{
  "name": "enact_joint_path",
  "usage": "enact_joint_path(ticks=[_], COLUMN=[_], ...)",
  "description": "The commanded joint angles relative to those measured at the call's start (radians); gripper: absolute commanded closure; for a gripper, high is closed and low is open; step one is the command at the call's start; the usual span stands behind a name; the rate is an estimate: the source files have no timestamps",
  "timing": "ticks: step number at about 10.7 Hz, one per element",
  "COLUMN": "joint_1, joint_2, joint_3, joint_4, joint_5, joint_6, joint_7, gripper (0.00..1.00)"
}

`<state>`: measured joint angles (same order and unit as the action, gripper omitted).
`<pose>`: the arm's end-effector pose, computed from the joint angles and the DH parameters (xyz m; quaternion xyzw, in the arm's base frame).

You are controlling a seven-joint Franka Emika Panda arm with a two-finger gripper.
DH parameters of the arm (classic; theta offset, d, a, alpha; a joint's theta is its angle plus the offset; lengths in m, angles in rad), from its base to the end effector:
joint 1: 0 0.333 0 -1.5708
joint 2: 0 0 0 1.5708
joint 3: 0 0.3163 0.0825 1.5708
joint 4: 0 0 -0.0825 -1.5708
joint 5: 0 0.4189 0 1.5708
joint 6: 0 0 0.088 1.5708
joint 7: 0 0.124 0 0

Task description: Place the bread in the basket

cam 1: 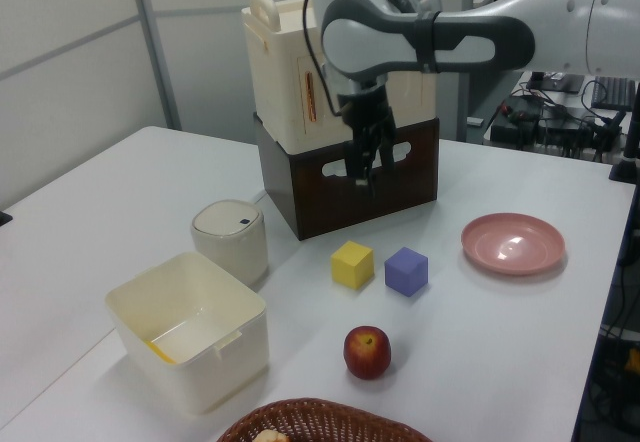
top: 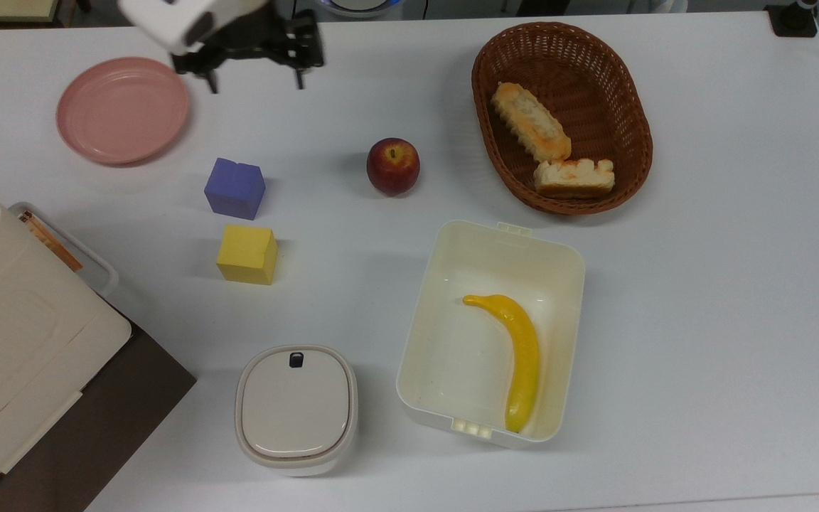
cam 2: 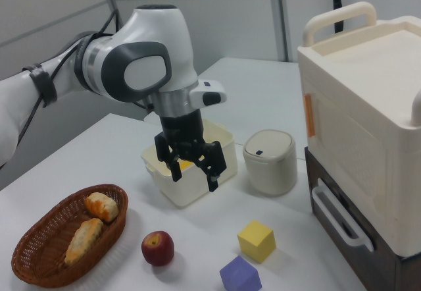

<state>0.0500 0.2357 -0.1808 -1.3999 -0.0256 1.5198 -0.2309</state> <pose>0.6453 -0.0760 0.5456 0.9965 0.0513 -0.0611 0.0233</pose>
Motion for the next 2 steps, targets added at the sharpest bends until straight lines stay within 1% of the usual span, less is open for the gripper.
enact_joint_path(ticks=[1,2], joint_1=[0.005,0.002], joint_2=[-0.024,-0.026], joint_3=[0.003,0.003], joint_4=[-0.013,-0.011], joint_5=[-0.01,-0.008], joint_6=[0.034,0.06], joint_7=[-0.019,-0.019], gripper=[0.0,0.0])
